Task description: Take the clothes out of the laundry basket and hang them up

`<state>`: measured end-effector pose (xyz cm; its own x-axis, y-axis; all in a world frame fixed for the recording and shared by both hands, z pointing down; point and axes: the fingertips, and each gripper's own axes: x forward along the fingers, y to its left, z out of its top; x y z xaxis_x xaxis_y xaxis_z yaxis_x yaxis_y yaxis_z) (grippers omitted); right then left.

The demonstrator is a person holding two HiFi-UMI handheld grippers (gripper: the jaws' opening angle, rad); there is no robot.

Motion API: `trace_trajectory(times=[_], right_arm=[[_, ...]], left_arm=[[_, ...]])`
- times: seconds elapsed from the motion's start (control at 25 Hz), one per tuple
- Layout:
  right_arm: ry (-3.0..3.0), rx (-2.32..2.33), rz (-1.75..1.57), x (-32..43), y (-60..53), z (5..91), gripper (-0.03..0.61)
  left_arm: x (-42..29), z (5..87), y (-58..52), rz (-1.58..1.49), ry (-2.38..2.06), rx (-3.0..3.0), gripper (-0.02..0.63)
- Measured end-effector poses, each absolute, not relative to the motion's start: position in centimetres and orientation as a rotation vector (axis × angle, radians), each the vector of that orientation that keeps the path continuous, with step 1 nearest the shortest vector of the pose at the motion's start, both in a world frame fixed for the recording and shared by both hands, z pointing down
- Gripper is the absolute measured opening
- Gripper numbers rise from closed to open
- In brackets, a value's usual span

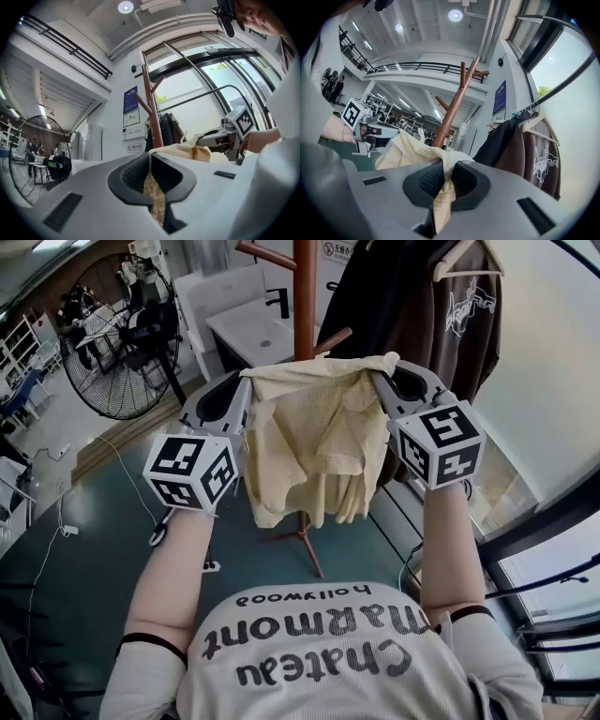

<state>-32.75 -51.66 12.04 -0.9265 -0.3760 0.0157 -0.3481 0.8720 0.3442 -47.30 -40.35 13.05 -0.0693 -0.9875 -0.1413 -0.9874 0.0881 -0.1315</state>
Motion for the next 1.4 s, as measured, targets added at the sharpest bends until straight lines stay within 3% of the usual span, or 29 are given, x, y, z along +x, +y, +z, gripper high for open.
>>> trace_trajectory(times=[0.84,1.4], right_arm=[[-2.891,0.382,-0.291,-37.5,-56.0,21.7,0.037],[-2.839,0.249,-0.085,-37.9,-55.5,27.4,0.037]], left_arm=[[-52.3,22.1,-43.4,-0.180,2.453,-1.936,0.026],[-51.5,29.3,-43.8,-0.344,2.472,-2.160,0.026]])
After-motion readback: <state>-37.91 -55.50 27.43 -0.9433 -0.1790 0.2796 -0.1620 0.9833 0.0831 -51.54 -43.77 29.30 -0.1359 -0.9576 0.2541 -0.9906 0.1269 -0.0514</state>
